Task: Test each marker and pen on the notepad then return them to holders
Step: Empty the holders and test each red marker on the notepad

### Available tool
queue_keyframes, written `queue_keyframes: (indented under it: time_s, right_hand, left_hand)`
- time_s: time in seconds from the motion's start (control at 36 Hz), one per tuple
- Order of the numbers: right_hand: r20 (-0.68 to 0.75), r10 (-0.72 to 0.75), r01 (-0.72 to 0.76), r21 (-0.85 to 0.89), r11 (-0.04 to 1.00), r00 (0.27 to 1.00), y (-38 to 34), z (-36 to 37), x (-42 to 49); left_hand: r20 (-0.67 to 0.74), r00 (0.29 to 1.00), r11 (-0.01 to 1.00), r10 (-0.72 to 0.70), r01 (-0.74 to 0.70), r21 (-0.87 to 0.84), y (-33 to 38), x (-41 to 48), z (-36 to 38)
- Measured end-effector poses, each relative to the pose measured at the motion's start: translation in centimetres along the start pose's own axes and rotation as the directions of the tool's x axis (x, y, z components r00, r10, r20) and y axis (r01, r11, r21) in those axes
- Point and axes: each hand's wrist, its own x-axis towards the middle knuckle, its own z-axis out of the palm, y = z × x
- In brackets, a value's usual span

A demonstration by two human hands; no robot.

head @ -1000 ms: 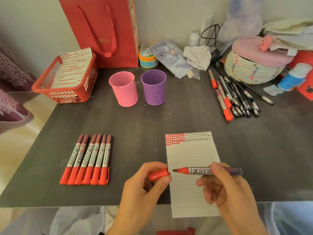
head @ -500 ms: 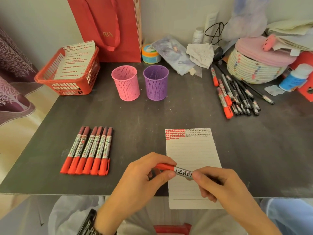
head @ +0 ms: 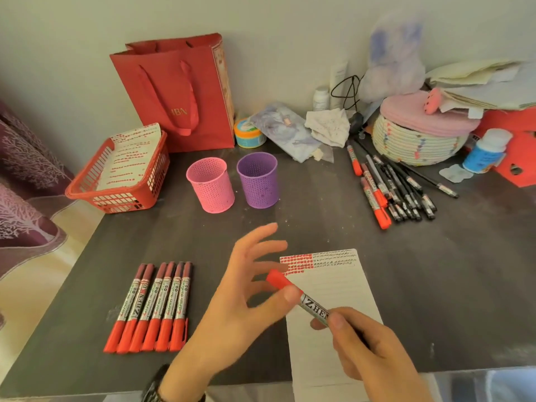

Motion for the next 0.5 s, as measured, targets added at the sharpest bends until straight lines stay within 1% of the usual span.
queue_keyframes:
  time_s: [0.03, 0.06, 0.08, 0.11, 0.14, 0.17, 0.22, 0.28, 0.39, 0.44, 0.5]
  right_hand:
    - [0.008, 0.025, -0.026, 0.062, 0.998, 1.0, 0.0, 0.3, 0.1]
    - [0.02, 0.044, -0.046, 0.11, 0.993, 0.999, -0.1, 0.6, 0.3]
    - [0.029, 0.057, -0.061, 0.143, 0.988, 0.998, -0.2, 0.8, 0.4]
    - [0.032, 0.067, -0.071, 0.163, 0.984, 0.997, -0.3, 1.1, 0.5]
    - [0.026, 0.073, -0.077, 0.172, 0.982, 0.997, -0.3, 1.3, 0.6]
    - [0.01, 0.074, -0.075, 0.174, 0.982, 0.997, -0.4, 1.5, 0.6]
    - [-0.045, 0.056, -0.048, 0.163, 0.986, 0.997, -0.3, 2.0, 0.5]
    - [-0.112, 0.041, -0.021, 0.174, 0.984, 0.993, -0.2, 2.5, 0.2]
    - [-0.214, 0.081, -0.027, 0.241, 0.97, 0.973, -0.1, 3.3, -0.7]
    - [-0.234, 0.109, -0.046, 0.259, 0.965, 0.966, -0.1, 3.6, -0.9]
    - [-0.218, 0.142, -0.07, 0.31, 0.948, 0.966, -0.2, 3.9, -1.0]
  left_hand:
    - [-0.078, 0.997, 0.983, -0.015, 0.001, -0.181, 0.3, 0.7, 0.2]
    - [-0.15, 0.987, 0.935, -0.064, 0.006, -0.355, 0.7, 1.4, 0.6]
    - [-0.197, 0.971, 0.857, -0.138, 0.017, -0.515, 1.2, 2.1, 1.1]
    - [-0.215, 0.953, 0.765, -0.212, 0.025, -0.644, 1.6, 2.8, 1.6]
    - [-0.212, 0.94, 0.681, -0.266, 0.028, -0.732, 2.0, 3.4, 2.1]
    - [-0.206, 0.933, 0.621, -0.294, 0.023, -0.784, 2.3, 3.9, 2.7]
    - [-0.205, 0.923, 0.556, -0.326, 0.012, -0.831, 2.4, 4.8, 3.7]
    - [-0.218, 0.914, 0.55, -0.342, 0.007, -0.835, 2.3, 5.2, 4.5]
    - [-0.197, 0.913, 0.547, -0.358, 0.034, -0.836, 1.9, 5.2, 5.3]
    - [-0.173, 0.912, 0.517, -0.372, 0.048, -0.855, 1.7, 5.0, 5.3]
    - [-0.161, 0.908, 0.494, -0.387, 0.056, -0.868, 1.7, 4.8, 5.2]
